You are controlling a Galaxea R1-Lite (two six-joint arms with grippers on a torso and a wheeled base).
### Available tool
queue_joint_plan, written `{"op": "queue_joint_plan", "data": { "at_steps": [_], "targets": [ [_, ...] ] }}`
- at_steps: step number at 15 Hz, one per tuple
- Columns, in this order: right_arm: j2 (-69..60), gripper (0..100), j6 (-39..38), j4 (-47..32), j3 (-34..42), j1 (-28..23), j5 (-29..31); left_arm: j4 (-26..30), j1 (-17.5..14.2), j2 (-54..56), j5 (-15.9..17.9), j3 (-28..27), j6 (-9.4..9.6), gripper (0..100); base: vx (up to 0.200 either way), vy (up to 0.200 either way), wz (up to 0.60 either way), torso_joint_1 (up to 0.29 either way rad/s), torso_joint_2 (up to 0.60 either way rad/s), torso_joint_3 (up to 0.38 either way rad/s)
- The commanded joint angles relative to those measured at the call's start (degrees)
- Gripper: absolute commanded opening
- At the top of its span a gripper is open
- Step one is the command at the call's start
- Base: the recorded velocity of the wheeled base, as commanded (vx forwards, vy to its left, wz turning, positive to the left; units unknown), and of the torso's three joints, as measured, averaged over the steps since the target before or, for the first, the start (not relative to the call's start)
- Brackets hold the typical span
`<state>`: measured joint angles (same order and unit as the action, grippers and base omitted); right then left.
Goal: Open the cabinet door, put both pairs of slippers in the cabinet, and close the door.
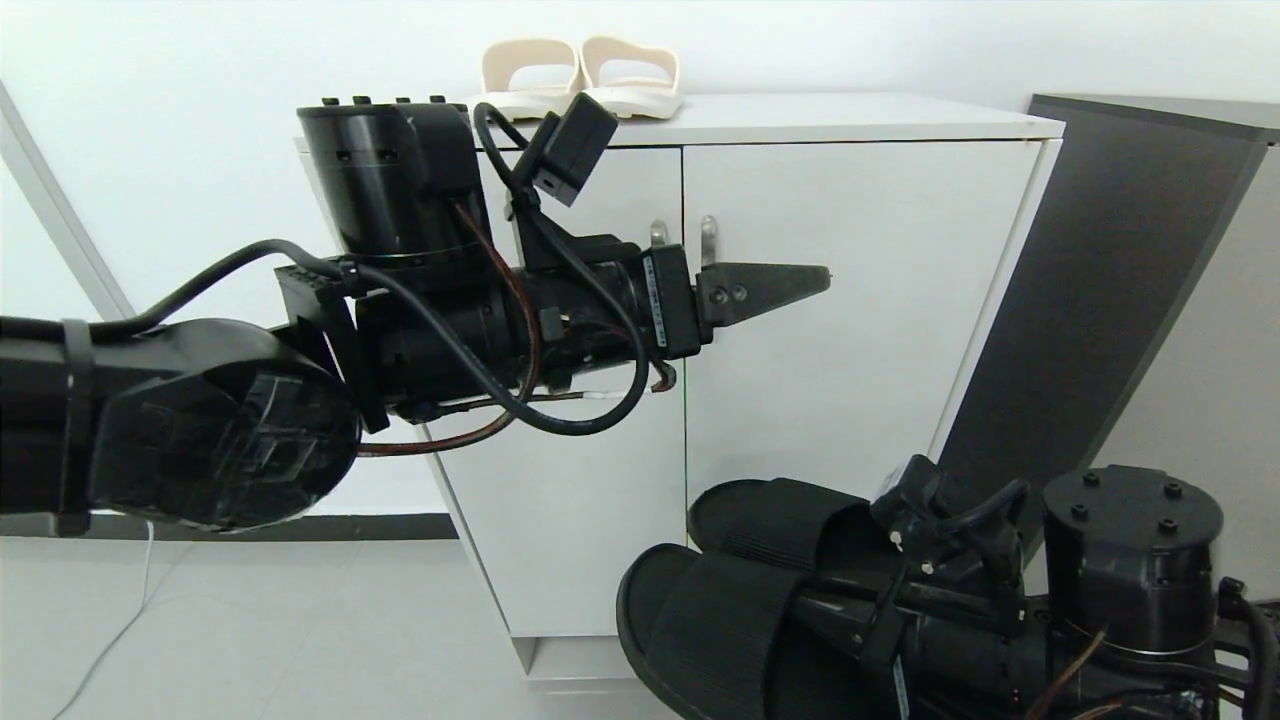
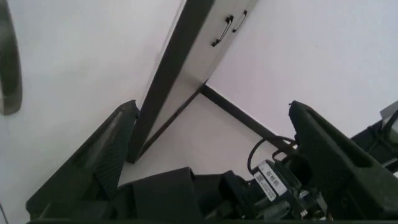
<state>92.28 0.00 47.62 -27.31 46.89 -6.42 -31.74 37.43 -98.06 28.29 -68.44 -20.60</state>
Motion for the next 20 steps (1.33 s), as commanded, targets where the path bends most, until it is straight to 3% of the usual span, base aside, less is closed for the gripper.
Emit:
{"op": "queue_joint_plan", "data": {
  "at_steps": [1,4,5,10,20],
  "targets": [
    [0.09,0,0.00,0.02,0.06,0.22,0.01,0.10,-1.39,-1.69,-0.61,-1.52,-0.14,100,0.000,0.000,0.00,0.000,0.00,0.000],
    [0.18,0,0.00,0.02,0.15,0.31,-0.08,0.10,-2.01,-3.28,-5.00,-3.02,0.39,100,0.000,0.000,0.00,0.000,0.00,0.000],
    [0.27,0,0.00,0.02,0.15,0.31,-0.08,0.19,-2.27,-4.07,-6.67,-4.07,1.71,100,0.000,0.000,0.00,0.000,0.00,0.000],
    [0.27,0,0.00,0.02,0.32,0.66,-0.08,3.09,-4.47,-6.53,-7.29,-8.20,1.88,100,0.000,0.000,0.00,0.000,0.00,0.000],
    [0.62,0,0.00,0.02,0.41,0.84,-0.08,4.85,-5.87,-14.18,-8.52,-16.73,1.88,100,0.000,0.000,0.00,0.000,0.00,0.000]
  ]
}}
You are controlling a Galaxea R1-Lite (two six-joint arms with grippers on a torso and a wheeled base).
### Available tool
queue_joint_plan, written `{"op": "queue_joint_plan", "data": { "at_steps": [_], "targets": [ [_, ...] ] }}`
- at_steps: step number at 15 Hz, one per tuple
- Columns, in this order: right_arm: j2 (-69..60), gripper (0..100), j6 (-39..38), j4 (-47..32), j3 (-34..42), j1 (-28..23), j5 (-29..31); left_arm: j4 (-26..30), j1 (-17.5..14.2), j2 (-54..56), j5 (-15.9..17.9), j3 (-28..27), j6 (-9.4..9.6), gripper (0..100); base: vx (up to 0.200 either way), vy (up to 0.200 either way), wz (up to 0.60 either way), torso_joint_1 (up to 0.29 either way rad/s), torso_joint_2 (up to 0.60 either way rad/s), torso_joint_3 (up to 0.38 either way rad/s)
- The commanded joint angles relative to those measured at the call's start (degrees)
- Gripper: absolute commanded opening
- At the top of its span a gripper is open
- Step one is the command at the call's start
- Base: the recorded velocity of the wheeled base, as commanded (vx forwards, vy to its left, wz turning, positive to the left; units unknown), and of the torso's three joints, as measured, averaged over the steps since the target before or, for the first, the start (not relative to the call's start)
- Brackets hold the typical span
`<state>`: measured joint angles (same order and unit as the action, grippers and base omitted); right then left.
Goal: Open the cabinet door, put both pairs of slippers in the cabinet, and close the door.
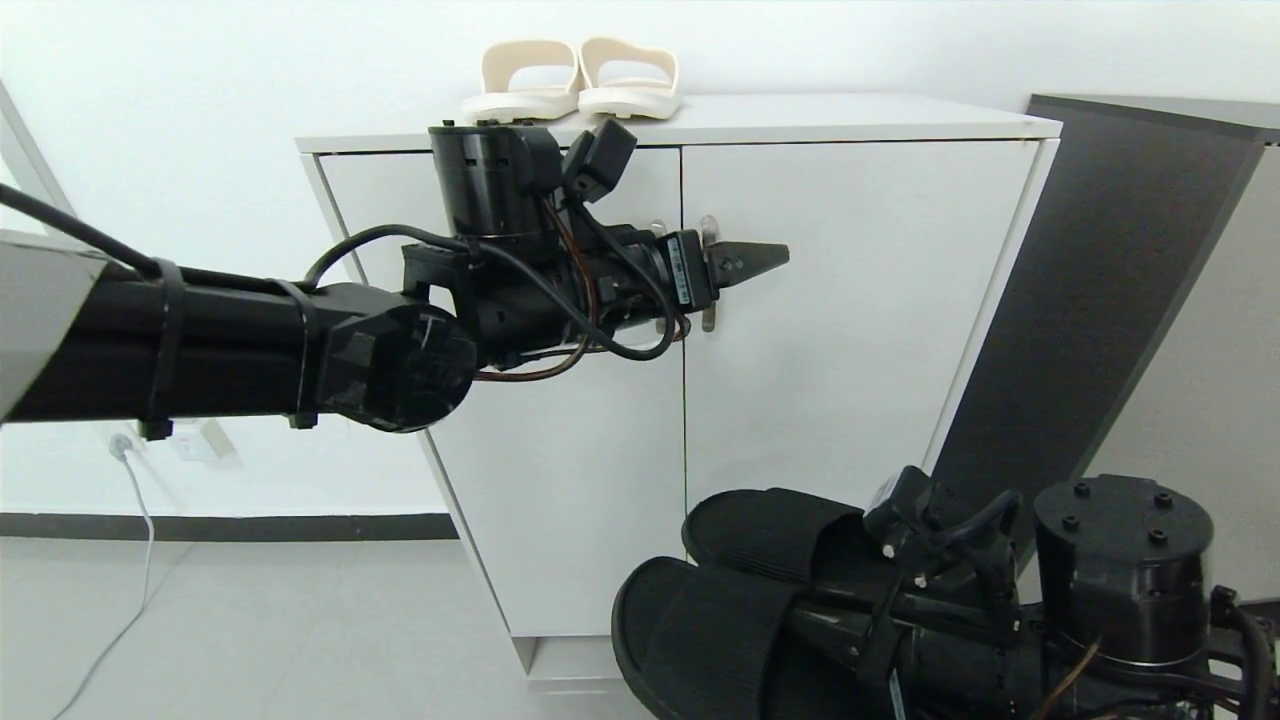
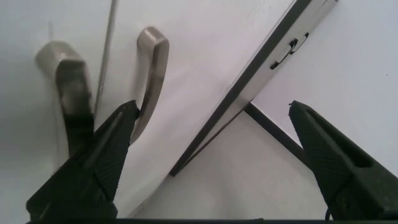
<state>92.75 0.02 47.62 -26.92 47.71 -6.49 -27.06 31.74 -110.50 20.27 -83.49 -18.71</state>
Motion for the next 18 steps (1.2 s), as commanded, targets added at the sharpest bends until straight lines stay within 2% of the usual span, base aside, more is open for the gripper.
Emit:
{"op": "queue_joint_plan", "data": {
  "at_steps": [1,3,4,9,12,14,18],
  "targets": [
    [0.15,0,-0.02,0.02,0.02,0.01,-0.02,0.78,-0.19,-2.27,-1.20,-2.64,-0.01,100,0.000,0.000,0.00,0.000,0.00,0.000],
    [0.07,0,0.06,0.02,0.02,0.01,-0.02,1.40,-0.19,-2.71,-1.55,-3.69,-0.01,100,0.000,0.000,0.00,0.000,0.00,0.000],
    [0.07,0,0.06,0.02,0.02,0.01,-0.02,1.40,-0.19,-2.71,-1.55,-3.69,-0.01,0,0.000,0.000,0.00,0.000,0.00,0.000],
    [-0.37,0,1.91,0.02,1.96,0.19,-2.04,1.40,0.60,-0.42,-1.11,-0.97,-0.10,0,0.000,0.000,0.00,0.000,0.00,0.000],
    [-0.81,0,2.44,0.11,3.10,0.27,-4.94,1.14,2.01,2.57,-1.02,3.07,-0.01,0,0.000,0.000,0.00,0.000,0.00,0.000],
    [-3.10,0,3.14,0.02,4.94,0.36,-9.60,1.05,3.50,5.11,-1.11,6.15,0.08,0,0.000,0.000,0.00,0.000,0.00,0.000],
    [-3.54,0,3.67,0.02,5.56,0.36,-10.13,-0.45,5.61,10.04,-1.29,12.39,0.34,0,0.000,0.000,0.00,0.000,0.00,0.000]
  ]
}}
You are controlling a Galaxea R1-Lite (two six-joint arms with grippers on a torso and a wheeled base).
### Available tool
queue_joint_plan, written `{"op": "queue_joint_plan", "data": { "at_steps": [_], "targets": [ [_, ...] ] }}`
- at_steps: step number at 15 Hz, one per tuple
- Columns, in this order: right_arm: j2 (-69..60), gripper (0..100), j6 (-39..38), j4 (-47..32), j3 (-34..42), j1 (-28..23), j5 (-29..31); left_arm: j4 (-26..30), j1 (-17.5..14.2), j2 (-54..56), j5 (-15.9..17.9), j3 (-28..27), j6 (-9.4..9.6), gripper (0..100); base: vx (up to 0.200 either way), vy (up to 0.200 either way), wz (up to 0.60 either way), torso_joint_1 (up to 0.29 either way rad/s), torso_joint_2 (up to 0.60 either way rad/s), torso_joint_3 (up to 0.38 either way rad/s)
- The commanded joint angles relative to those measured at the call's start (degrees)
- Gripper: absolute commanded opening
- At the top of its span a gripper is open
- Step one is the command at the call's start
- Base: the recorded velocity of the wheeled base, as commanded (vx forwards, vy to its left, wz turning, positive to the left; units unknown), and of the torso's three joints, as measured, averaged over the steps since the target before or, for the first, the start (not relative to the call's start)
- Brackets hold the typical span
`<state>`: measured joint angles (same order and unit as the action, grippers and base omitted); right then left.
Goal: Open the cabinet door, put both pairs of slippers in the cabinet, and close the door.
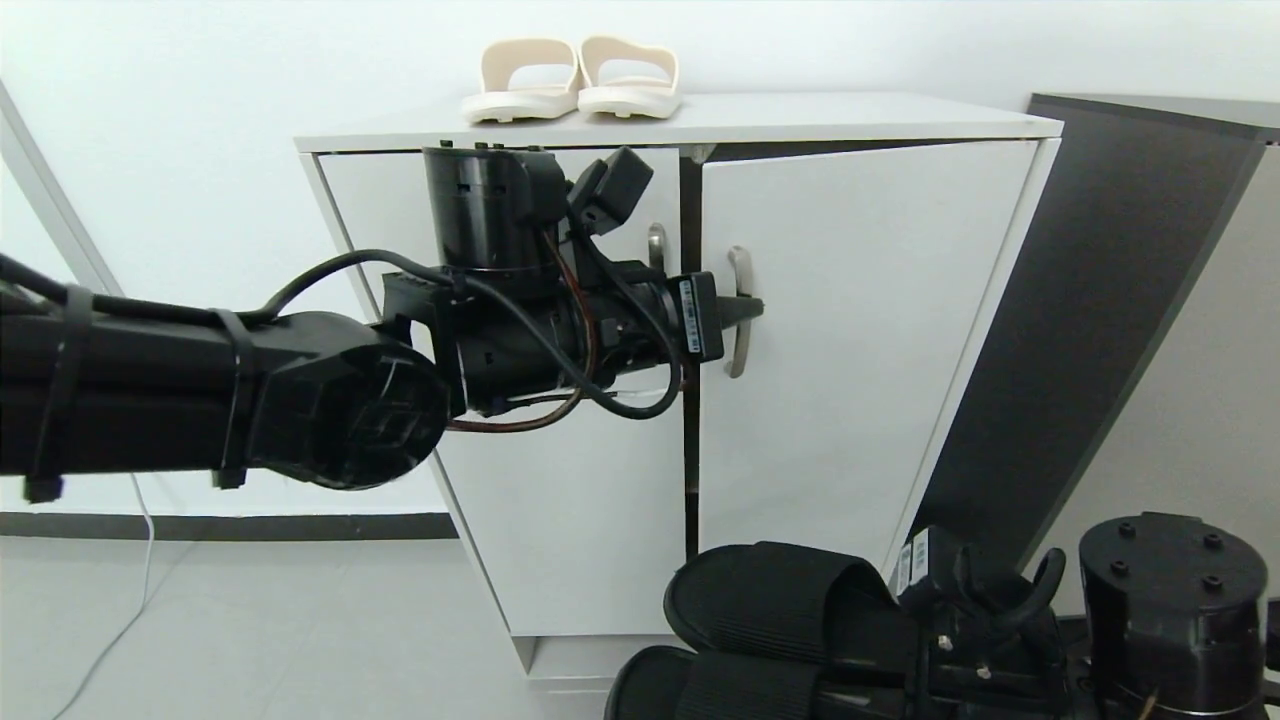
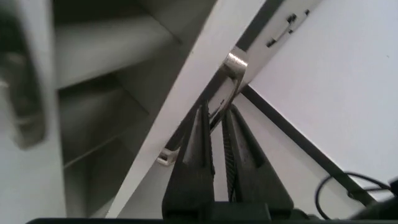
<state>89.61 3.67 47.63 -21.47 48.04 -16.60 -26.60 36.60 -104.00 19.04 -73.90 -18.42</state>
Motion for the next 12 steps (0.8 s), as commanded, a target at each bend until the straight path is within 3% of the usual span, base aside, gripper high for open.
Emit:
{"op": "queue_joint_plan", "data": {
  "at_steps": [1,4,7,12],
  "targets": [
    [-0.40,0,0.02,0.01,0.20,0.03,-0.01,-2.58,1.64,5.12,-0.41,5.43,0.31,0,0.000,0.000,0.00,0.000,0.00,0.000],
    [-0.14,0,0.02,-0.08,0.20,0.03,0.08,-4.86,1.81,9.25,-0.50,11.85,0.67,0,0.000,0.000,0.00,0.000,0.00,0.000],
    [-0.05,0,0.11,-0.08,0.20,0.12,0.08,-7.77,-0.91,9.69,-0.41,14.22,0.40,0,0.000,0.000,0.00,0.000,0.00,0.000],
    [0.04,0,1.16,-0.17,0.73,0.38,0.08,-11.11,-3.81,3.80,-0.06,10.97,0.23,0,0.000,0.000,0.00,0.000,0.00,0.000]
  ]
}}
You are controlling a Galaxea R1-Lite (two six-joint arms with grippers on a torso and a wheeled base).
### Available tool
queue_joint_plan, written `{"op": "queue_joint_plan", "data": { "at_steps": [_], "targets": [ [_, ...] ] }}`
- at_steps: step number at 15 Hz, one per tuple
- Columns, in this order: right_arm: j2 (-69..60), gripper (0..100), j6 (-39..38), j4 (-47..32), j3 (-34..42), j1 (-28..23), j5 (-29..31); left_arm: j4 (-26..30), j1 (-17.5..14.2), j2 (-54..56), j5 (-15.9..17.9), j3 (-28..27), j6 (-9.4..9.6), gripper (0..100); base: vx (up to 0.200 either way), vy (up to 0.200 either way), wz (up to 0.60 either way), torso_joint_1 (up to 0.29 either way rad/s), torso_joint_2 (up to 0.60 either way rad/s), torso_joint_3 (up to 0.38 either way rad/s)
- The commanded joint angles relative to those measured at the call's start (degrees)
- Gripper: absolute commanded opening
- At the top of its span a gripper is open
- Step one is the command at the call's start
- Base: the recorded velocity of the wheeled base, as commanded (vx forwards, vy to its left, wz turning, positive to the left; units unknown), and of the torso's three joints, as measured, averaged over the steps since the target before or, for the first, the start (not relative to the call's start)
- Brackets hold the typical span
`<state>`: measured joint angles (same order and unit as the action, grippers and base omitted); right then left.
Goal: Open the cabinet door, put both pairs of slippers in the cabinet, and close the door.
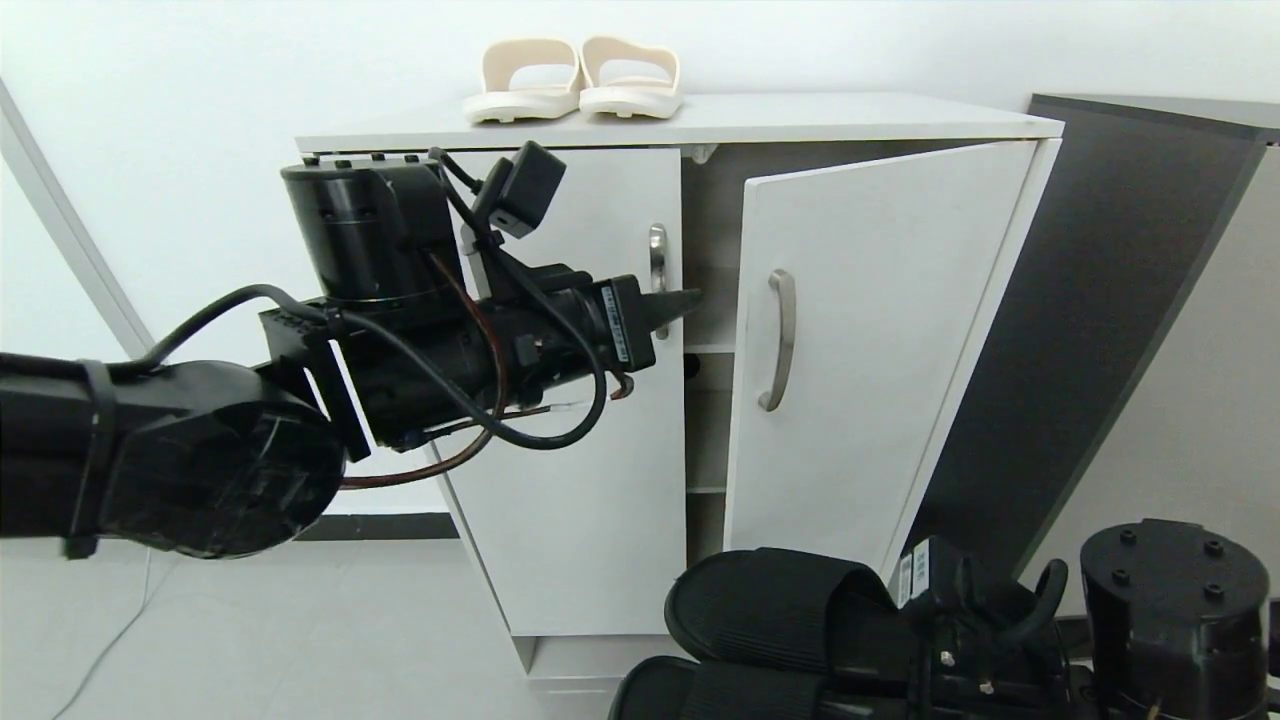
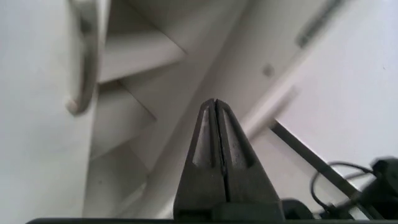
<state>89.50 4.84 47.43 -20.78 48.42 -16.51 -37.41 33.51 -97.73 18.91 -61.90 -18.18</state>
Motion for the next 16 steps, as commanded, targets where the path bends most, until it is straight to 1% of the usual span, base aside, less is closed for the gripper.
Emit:
{"op": "queue_joint_plan", "data": {
  "at_steps": [1,3,6,8,11,12,14,16],
  "targets": [
    [0.23,0,0.08,-0.15,0.31,0.18,-0.02,-2.75,-0.73,-5.36,0.16,-3.05,-0.28,0,0.000,0.000,0.00,0.000,0.00,0.000],
    [0.50,0,0.08,-0.15,0.48,0.18,-0.02,-2.93,-0.38,-7.56,0.16,-5.77,-0.98,0,0.000,0.000,0.00,0.000,0.00,0.000],
    [0.94,0,0.26,-0.06,0.57,0.18,-0.02,-3.02,0.50,-9.14,0.16,-8.15,-0.81,0,0.000,0.000,0.00,0.000,0.00,0.000],
    [1.29,0,1.66,-0.06,0.83,0.18,-0.02,-2.93,0.59,-9.06,-0.27,-8.41,-0.90,0,0.000,0.000,0.00,0.000,0.00,0.000],
    [1.38,0,1.75,-0.06,1.01,0.27,-0.02,-3.10,0.77,-8.79,-0.36,-8.15,-0.90,0,-0.200,0.000,0.00,0.002,0.01,0.004],
    [1.38,0,1.75,-0.06,1.01,0.36,-0.11,-3.10,1.29,-8.79,-0.36,-8.15,-0.90,0,-0.200,0.000,0.00,-0.007,0.00,-0.002],
    [1.29,0,1.75,-0.06,1.10,0.80,-0.11,-3.46,3.67,-8.79,-0.36,-8.15,-0.46,0,-0.200,0.000,0.00,0.002,0.00,0.000],
    [1.29,0,1.75,-0.06,1.19,0.89,-0.11,-3.46,7.09,-8.09,-0.36,-7.88,-0.37,0,-0.200,0.000,0.00,-0.005,0.00,0.002]
  ]
}}
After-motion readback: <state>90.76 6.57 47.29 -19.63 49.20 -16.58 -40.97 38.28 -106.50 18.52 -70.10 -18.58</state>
